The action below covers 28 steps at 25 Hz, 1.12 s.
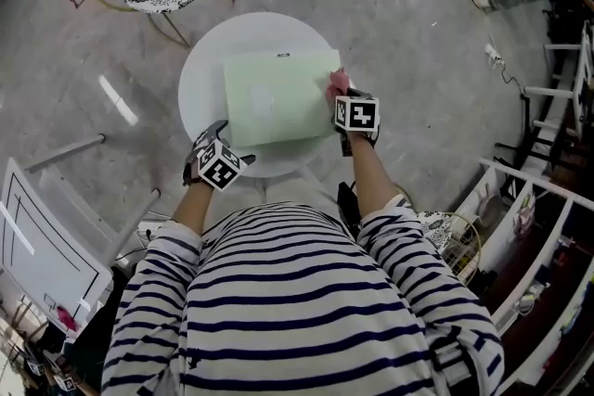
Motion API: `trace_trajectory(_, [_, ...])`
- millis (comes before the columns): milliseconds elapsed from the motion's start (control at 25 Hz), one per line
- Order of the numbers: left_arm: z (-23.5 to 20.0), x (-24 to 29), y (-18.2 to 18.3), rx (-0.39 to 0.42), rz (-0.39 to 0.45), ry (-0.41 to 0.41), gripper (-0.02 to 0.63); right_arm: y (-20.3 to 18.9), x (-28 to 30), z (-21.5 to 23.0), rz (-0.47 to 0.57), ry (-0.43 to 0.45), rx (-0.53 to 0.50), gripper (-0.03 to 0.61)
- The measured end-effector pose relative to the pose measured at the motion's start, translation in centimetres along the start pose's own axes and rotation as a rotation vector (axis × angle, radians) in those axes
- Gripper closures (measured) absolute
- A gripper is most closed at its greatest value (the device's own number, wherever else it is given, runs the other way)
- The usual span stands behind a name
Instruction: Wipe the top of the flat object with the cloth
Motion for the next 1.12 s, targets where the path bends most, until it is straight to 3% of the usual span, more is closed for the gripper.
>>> trace_trajectory(280, [-0.9,0.0,0.6,-0.040,0.040,0.037,0.129,0.6,0.3,-2.0,-0.017,0.011,-0.040,0.515])
trace_trajectory(640, [-1.4,0.0,0.8,-0.092,0.062,-0.001,0.132,1.4,0.7,-6.0,-0.020,0.064,-0.079,0.515])
trace_trajectory(1120, [-1.3,0.2,0.7,-0.102,0.057,-0.033,0.132,2.3,1.3,-12.1,-0.018,0.155,-0.140,0.515])
Point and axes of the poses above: the fingertips, and each gripper's own axes: x forward along the fingers, z to its right, y out of its top, the point moved 5 cm from there along -x, backward along the fingers, and after that the axes turned 9 degrees about -z, right-handed, at the moved point
